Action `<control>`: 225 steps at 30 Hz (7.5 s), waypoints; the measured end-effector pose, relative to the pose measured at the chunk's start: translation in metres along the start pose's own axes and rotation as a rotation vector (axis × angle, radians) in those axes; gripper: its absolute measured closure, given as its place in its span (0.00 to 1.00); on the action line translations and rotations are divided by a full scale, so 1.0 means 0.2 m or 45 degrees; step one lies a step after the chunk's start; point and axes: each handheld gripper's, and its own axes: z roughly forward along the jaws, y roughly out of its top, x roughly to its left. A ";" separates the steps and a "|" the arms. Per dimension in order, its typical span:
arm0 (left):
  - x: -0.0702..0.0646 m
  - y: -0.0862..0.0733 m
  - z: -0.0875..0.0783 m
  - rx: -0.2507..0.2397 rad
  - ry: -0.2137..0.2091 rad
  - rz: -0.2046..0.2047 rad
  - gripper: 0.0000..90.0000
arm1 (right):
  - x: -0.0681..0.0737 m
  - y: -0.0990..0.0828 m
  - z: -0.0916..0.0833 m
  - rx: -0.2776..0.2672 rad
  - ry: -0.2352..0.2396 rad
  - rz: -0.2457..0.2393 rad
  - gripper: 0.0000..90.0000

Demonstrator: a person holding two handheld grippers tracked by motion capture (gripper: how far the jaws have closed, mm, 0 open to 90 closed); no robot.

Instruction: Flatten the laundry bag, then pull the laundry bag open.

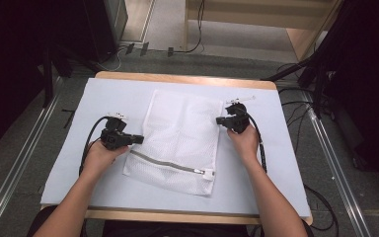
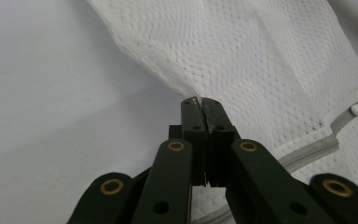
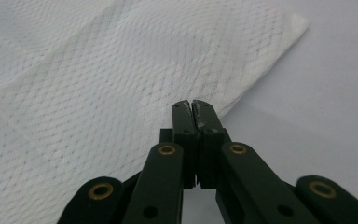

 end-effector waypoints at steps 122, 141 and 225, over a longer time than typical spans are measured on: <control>-0.44 0.19 0.23 0.045 -0.184 0.334 0.48 | 0.39 -0.54 -0.30 0.128 0.226 -0.233 1.00; -0.57 0.16 0.34 0.128 -0.318 0.317 0.71 | 0.38 -0.60 -0.28 0.014 0.236 -0.356 1.00; -0.60 0.14 0.56 0.370 -0.503 0.155 0.98 | 0.39 -0.63 -0.28 -0.014 0.291 -0.415 1.00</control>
